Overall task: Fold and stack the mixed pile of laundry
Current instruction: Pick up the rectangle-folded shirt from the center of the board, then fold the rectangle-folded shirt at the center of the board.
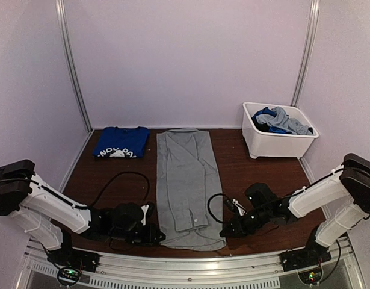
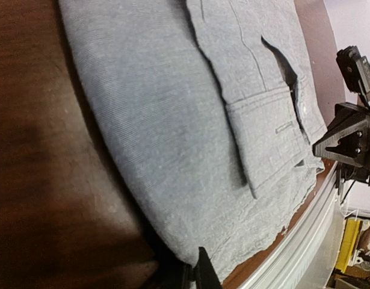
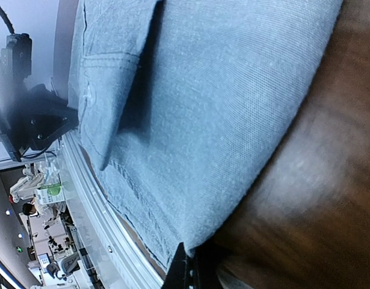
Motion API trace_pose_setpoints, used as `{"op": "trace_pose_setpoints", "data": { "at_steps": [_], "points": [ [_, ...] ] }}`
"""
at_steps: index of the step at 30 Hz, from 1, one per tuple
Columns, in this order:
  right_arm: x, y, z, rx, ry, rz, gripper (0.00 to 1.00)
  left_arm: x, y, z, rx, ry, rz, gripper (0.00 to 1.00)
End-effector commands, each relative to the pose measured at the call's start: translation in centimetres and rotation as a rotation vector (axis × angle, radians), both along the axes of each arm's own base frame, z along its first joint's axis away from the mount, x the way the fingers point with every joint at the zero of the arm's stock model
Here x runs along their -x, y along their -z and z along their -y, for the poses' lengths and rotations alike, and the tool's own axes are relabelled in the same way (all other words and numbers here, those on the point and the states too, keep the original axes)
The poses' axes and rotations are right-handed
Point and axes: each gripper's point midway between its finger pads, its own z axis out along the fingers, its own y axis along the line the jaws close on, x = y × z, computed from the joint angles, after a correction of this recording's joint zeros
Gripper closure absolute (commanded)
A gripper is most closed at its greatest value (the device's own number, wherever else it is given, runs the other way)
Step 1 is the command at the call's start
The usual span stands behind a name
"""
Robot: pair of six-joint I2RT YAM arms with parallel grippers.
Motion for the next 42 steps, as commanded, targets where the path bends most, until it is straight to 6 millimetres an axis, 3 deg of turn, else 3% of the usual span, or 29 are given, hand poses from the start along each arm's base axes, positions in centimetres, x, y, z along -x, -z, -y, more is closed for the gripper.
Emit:
{"op": "trace_pose_setpoints", "data": {
  "at_steps": [1, 5, 8, 13, 25, 32, 37, 42],
  "points": [
    [2.6, 0.1, 0.0, 0.02, -0.002, -0.032, 1.0, 2.2, 2.0, -2.0, -0.132, 0.028, -0.028, 0.97],
    [4.4, -1.3, -0.4, -0.013, 0.003, -0.033, 1.0, 3.5, 1.7, -3.9, -0.125, 0.009, -0.038, 1.0],
    [4.3, -3.0, -0.4, -0.054, 0.037, -0.021, 1.0, 3.5, -0.4, -3.9, -0.066, 0.028, 0.011, 1.0],
    [2.3, -6.2, -0.7, -0.067, 0.062, 0.103, 1.0, 1.7, -4.1, -3.8, -0.065, 0.04, 0.156, 1.0],
    [-1.6, -7.0, -1.0, -0.041, 0.064, 0.199, 1.0, -1.7, -6.4, -2.2, 0.005, -0.003, 0.216, 1.0],
    [-6.1, -8.6, -0.1, -0.025, 0.085, 0.265, 1.0, -6.5, -8.6, -1.7, -0.011, -0.01, 0.288, 1.0],
    [-11.0, -9.4, 1.0, -0.003, 0.102, 0.31, 1.0, -11.0, -9.8, -1.5, -0.007, -0.013, 0.32, 1.0],
    [-17.2, -10.7, 0.7, -0.011, 0.11, 0.371, 1.0, -17.2, -11.6, -1.0, 0.006, -0.034, 0.378, 1.0]
  ]
}}
